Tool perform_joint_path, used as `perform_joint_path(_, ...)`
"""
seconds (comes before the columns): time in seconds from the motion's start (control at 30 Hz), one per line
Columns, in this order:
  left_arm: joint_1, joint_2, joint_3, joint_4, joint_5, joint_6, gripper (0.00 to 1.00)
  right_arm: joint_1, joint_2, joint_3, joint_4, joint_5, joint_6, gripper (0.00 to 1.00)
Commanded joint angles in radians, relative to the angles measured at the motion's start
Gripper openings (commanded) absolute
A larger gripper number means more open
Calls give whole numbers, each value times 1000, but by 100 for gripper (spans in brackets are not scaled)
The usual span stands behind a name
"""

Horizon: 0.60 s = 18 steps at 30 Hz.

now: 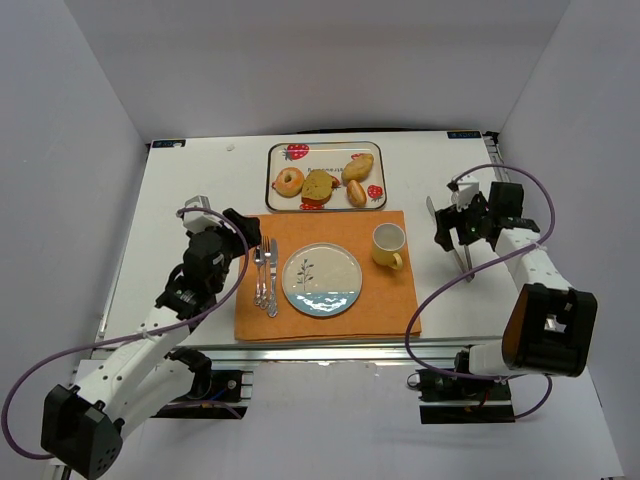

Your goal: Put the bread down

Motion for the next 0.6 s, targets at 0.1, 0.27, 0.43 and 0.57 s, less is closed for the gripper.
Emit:
perform_joint_path(0.1, 2, 29, -4, 11, 44, -6, 85, -4, 48, -54, 53, 134, -131, 89)
perform_joint_path(0.27, 2, 35, 4, -2, 44, 0, 85, -18, 140, -38, 72, 213, -105, 89)
perform_joint_path(0.43, 3, 4, -15, -5, 33, -10, 85, -46, 189, -36, 86, 221, -93, 88)
perform_joint_path(0.57, 3, -4, -30, 2, 32, -20, 86, -61, 231, -30, 90, 211, -90, 87)
